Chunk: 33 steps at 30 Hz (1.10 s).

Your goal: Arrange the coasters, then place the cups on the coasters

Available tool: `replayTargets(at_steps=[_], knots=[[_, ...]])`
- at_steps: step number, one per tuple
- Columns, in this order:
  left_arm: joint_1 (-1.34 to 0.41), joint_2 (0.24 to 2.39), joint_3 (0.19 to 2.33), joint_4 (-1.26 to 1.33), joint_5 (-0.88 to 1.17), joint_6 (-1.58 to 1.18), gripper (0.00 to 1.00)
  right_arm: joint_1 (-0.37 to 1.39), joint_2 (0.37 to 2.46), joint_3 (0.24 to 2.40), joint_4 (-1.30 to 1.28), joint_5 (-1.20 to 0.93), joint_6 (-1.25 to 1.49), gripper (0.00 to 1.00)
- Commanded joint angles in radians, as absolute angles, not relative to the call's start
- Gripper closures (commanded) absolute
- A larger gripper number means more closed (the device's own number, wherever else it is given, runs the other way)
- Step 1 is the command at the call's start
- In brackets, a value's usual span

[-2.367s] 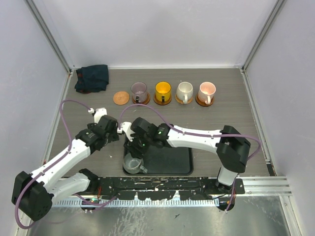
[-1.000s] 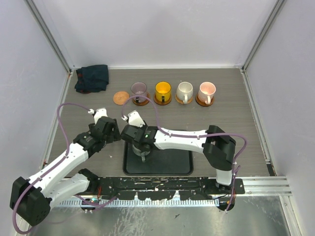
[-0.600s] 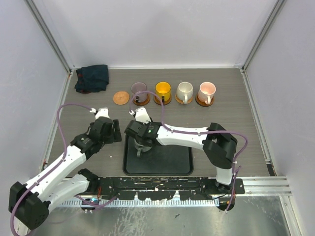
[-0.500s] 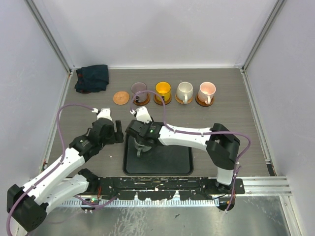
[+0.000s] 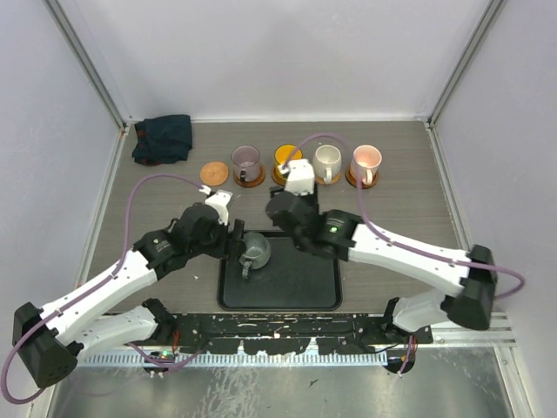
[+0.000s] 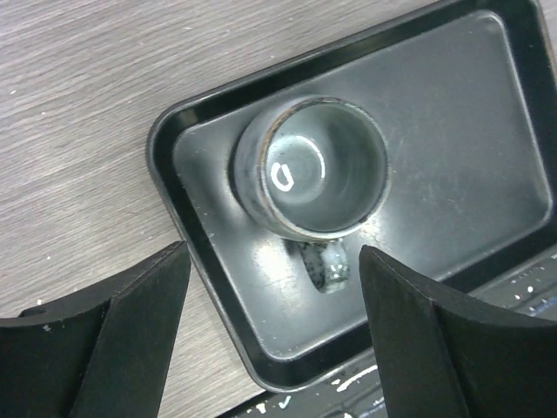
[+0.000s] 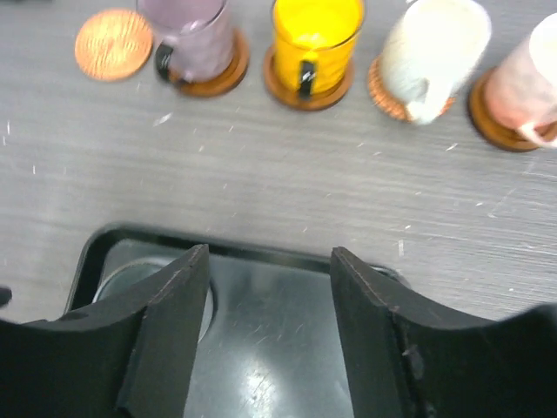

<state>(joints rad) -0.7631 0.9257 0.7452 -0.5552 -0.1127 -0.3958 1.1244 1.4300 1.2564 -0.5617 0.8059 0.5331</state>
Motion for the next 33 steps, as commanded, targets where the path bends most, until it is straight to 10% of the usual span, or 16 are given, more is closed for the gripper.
replayTargets(at_steps=[1,9,33], knots=[[-0.777,0.984,0.843,-0.605,-0.011,-0.381,0.2,1.043,1.239,1.165,-0.479,0.884,0.538,0.35],[-0.856,1.083,0.881,-0.663,-0.07,-0.449,0.21,0.919,1.024,0.979,-0.37,0.767,0.505,0.16],[-0.931,1.349,0.916,-0.631,-0.183,-0.576,0.33,0.917,1.083,0.953,-0.373,0.811,0.45,0.29]])
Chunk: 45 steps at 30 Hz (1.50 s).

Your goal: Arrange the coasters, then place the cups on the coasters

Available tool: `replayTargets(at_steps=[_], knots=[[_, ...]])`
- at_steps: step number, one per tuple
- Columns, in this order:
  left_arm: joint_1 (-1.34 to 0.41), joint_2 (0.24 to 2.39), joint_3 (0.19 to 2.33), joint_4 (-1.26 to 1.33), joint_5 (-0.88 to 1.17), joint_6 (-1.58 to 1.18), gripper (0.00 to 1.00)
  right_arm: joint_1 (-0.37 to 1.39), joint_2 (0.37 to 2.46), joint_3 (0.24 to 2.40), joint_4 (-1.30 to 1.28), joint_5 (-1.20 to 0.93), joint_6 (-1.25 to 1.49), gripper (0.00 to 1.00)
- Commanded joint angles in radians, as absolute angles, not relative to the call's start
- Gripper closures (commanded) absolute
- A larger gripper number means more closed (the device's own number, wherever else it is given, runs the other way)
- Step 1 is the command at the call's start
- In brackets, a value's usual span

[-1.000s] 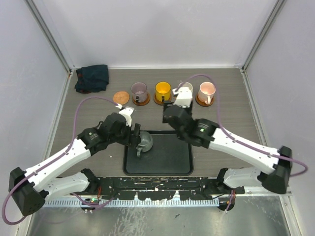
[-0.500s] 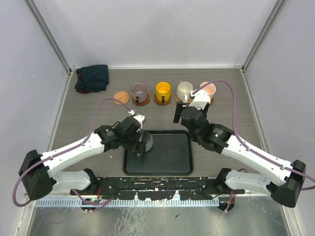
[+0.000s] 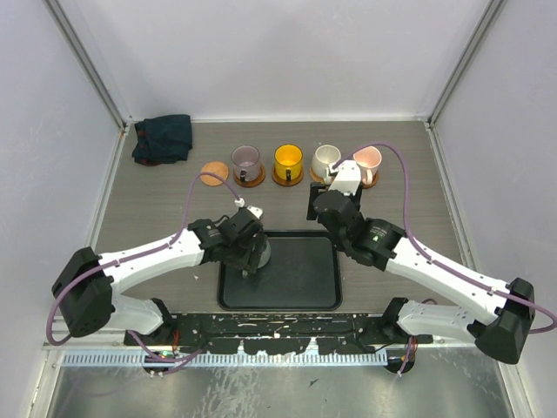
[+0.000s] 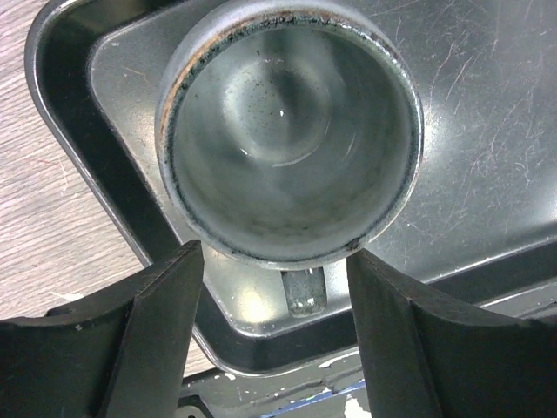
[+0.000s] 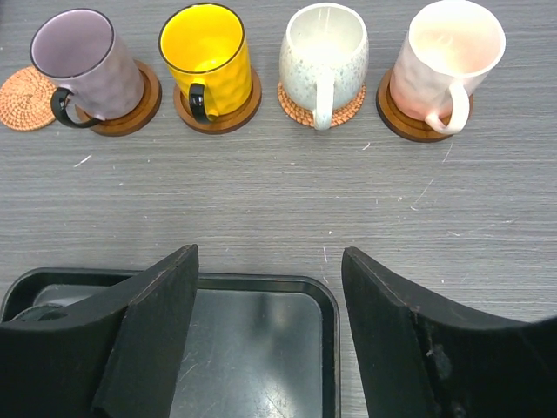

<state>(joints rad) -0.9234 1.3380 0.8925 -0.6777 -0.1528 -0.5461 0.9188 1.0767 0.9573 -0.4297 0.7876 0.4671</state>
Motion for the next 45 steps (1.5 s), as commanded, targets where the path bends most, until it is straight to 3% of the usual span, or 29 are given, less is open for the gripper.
replayTargets(at_steps=[1,10,30,38,45], knots=[[-0.931,1.352,0.911,-0.623,-0.186,-0.579,0.34,0.917,1.086,0.955,-0.373,0.81,0.45,0.29],[-0.935,1.339,0.851,-0.579,-0.205,-0.589,0.49,0.917,1.118,0.955,-0.36,0.786,0.452,0.29],[-0.942,1.277,0.727,-0.445,-0.235,-0.58,0.51,0.917,1.159,0.958,-0.34,0.731,0.471,0.3],[-0.944,1.277,0.716,-0.426,-0.216,-0.558,0.57,0.917,1.172,0.963,-0.335,0.718,0.478,0.3],[-0.944,1.284,0.707,-0.421,-0.215,-0.557,0.9,0.917,1.175,0.96,-0.334,0.708,0.48,0.3]])
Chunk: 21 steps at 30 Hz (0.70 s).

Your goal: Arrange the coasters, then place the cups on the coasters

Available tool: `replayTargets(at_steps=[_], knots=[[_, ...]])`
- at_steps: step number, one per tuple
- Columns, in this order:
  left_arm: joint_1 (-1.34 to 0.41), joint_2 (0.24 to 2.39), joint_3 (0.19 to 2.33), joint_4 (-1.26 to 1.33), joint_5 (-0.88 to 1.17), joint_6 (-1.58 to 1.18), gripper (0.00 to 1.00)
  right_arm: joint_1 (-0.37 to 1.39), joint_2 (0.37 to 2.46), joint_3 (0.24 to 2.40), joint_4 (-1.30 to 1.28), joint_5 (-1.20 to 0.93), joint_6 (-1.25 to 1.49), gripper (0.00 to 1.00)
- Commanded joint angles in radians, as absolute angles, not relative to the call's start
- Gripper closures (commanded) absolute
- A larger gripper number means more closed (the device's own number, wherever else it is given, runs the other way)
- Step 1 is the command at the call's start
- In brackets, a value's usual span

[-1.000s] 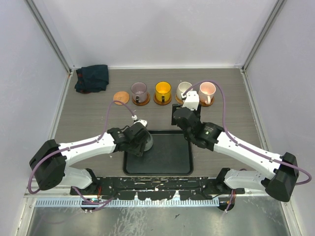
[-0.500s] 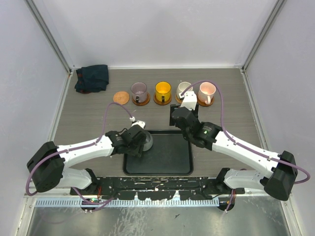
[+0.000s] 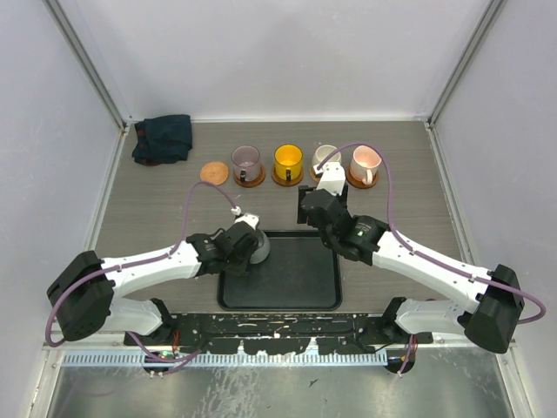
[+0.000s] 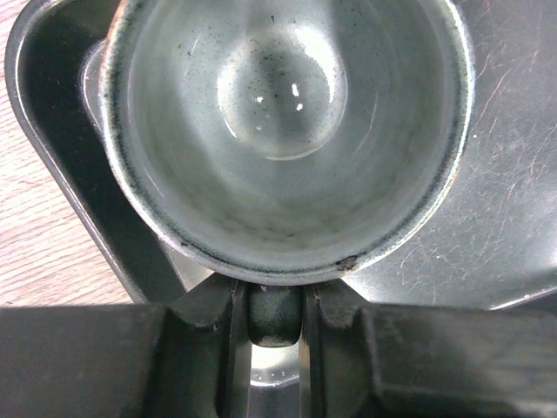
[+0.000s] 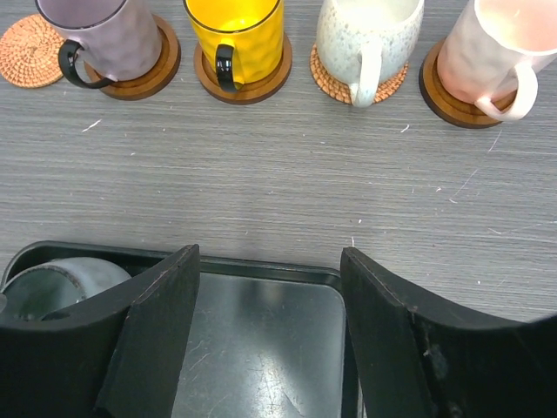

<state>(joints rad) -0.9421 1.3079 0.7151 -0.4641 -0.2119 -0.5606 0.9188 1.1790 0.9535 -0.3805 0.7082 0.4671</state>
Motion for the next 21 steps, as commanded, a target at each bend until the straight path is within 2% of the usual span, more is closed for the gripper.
replayTargets(at_steps=[1,2,12,21], knots=[[-0.943,1.286,0.706,-0.419,-0.211,-0.556,0.96,0.917,1.175,0.96,-0.334,0.707,0.478,0.3],[-0.945,1.288,0.704,-0.419,-0.207,-0.555,1.0,0.917,1.176,0.959,-0.333,0.707,0.478,0.3],[-0.973,1.278,0.73,-0.432,-0.262,-0.51,1.0,0.917,1.17,0.944,-0.334,0.72,0.481,0.3],[-0.982,1.166,0.799,-0.448,-0.35,-0.478,1.0,0.917,1.157,0.903,-0.334,0.766,0.499,0.31]])
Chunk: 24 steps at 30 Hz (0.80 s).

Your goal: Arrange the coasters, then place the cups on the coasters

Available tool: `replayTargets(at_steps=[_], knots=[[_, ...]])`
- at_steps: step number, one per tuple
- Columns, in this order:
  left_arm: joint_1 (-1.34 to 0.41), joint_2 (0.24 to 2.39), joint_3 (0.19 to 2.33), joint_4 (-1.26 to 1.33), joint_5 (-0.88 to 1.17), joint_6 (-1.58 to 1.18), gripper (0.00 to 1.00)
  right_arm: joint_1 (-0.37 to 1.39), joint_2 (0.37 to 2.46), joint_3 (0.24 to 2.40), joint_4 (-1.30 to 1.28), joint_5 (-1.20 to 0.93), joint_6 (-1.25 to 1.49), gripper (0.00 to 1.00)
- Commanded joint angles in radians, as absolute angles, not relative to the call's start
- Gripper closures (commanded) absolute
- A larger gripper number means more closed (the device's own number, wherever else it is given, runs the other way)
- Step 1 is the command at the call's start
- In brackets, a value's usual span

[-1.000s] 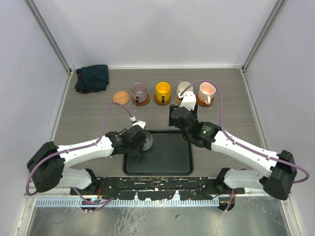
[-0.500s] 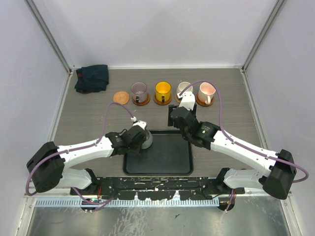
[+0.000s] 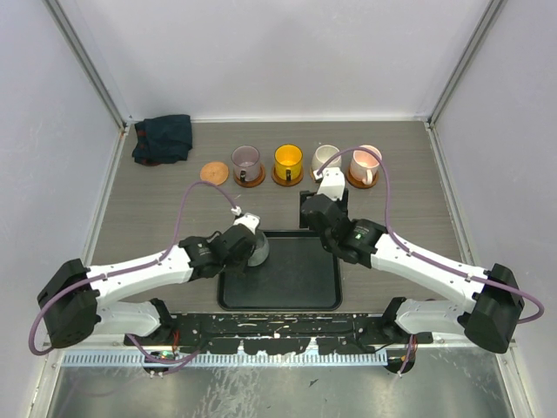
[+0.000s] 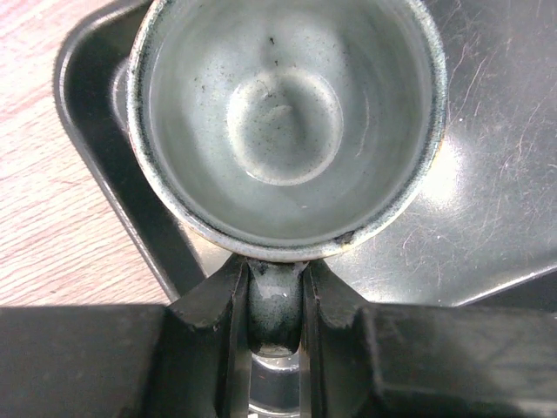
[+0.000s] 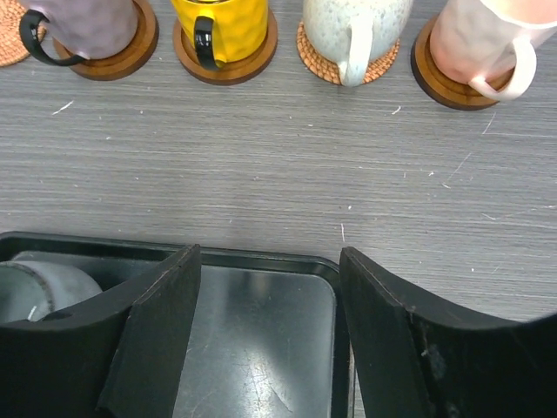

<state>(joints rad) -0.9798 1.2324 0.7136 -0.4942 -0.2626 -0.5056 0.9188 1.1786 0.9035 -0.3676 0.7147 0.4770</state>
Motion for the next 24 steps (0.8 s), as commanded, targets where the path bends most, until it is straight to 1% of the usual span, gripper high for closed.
replayTargets(at_steps=[1,8,13,15,19,24], knots=[[-0.982,1.161,0.807,-0.451,-0.357,-0.474,1.0,0.917,1.157,0.9,-0.333,0.769,0.502,0.31],[-0.982,1.135,0.826,-0.457,-0.418,-0.458,1.0,0.914,1.158,0.882,-0.33,0.809,0.515,0.28],[-0.969,1.12,0.837,-0.432,-0.519,-0.429,1.0,0.905,1.161,0.866,-0.325,0.818,0.531,0.29],[-0.93,1.122,0.85,-0.423,-0.508,-0.42,1.0,0.898,1.161,0.856,-0.32,0.819,0.531,0.3],[-0.804,1.123,0.863,-0.39,-0.421,-0.412,1.0,0.887,1.157,0.842,-0.315,0.82,0.522,0.31],[-0.659,1.159,0.887,-0.355,-0.393,-0.363,1.0,0.87,1.136,0.808,-0.283,0.825,0.506,0.32]])
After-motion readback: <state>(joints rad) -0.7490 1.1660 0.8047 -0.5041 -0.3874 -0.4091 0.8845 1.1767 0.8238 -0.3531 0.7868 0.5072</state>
